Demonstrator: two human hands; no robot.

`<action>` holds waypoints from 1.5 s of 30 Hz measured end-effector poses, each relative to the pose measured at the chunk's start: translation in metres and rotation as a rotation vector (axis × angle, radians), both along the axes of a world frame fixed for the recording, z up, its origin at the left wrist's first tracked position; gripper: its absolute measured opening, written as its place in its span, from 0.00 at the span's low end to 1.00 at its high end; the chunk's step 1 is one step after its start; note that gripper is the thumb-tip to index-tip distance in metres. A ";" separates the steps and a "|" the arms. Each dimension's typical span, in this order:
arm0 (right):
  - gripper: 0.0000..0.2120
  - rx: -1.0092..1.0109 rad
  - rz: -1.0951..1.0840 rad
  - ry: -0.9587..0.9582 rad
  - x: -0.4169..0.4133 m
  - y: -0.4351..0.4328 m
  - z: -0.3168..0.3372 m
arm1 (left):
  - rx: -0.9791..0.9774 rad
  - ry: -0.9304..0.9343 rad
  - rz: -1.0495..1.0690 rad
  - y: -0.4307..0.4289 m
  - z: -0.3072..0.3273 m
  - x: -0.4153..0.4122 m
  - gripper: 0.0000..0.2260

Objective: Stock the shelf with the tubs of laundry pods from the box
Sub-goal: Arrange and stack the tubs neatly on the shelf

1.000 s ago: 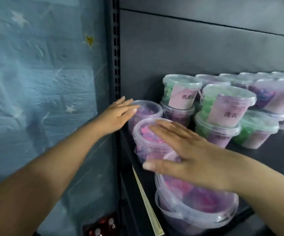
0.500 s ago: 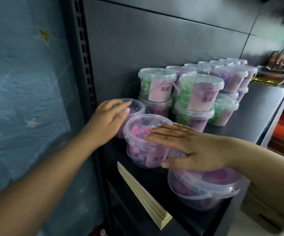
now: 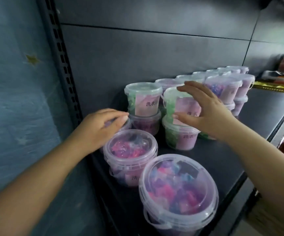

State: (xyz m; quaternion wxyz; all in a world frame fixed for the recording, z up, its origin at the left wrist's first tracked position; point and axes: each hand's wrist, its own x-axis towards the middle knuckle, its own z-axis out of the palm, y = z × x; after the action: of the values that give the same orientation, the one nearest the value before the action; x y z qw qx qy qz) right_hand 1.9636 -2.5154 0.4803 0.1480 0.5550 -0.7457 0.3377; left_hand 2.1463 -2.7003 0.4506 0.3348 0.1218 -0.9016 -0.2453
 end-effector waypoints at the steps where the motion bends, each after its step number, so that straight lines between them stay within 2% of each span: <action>1: 0.41 -0.007 -0.080 0.011 -0.016 -0.002 -0.006 | -0.050 -0.015 0.054 0.000 0.012 -0.011 0.18; 4: 0.49 -0.049 -0.087 -0.105 -0.050 -0.005 -0.036 | -0.156 -0.086 0.230 0.005 0.042 -0.056 0.25; 8: 0.55 -0.221 0.046 -0.354 -0.066 -0.006 -0.072 | -0.166 -0.357 0.423 0.003 0.051 -0.119 0.35; 12: 0.59 -0.173 0.150 -0.472 -0.072 -0.018 -0.084 | -0.128 -0.507 0.491 -0.004 0.050 -0.143 0.37; 16: 0.61 -0.142 0.173 -0.522 -0.089 -0.022 -0.080 | -0.141 -0.426 0.499 0.003 0.050 -0.140 0.31; 23: 0.60 -0.130 0.128 -0.502 -0.105 -0.009 -0.082 | -0.060 -0.254 0.563 0.010 0.056 -0.113 0.31; 28: 0.58 -0.153 0.043 -0.495 -0.121 -0.004 -0.084 | -0.070 -0.268 0.557 0.022 0.060 -0.091 0.30; 31: 0.56 -0.168 -0.037 -0.481 -0.131 -0.005 -0.086 | -0.035 -0.189 0.558 0.029 0.067 -0.088 0.29; 39: 0.54 -0.213 -0.067 -0.525 -0.139 -0.003 -0.090 | -0.128 0.047 0.297 0.079 0.113 -0.163 0.27; 41: 0.54 -0.214 -0.064 -0.519 -0.139 -0.002 -0.092 | -0.149 0.004 0.230 0.089 0.119 -0.199 0.27; 45: 0.52 -0.185 -0.055 -0.499 -0.141 -0.001 -0.094 | -0.230 -0.269 0.219 0.099 0.117 -0.257 0.27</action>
State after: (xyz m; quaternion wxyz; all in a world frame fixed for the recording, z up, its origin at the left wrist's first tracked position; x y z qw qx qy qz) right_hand 1.8230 -2.5161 0.3866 0.0190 0.4182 -0.7398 0.5268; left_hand 1.8894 -2.6012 0.5680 0.2476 0.2118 -0.9417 -0.0842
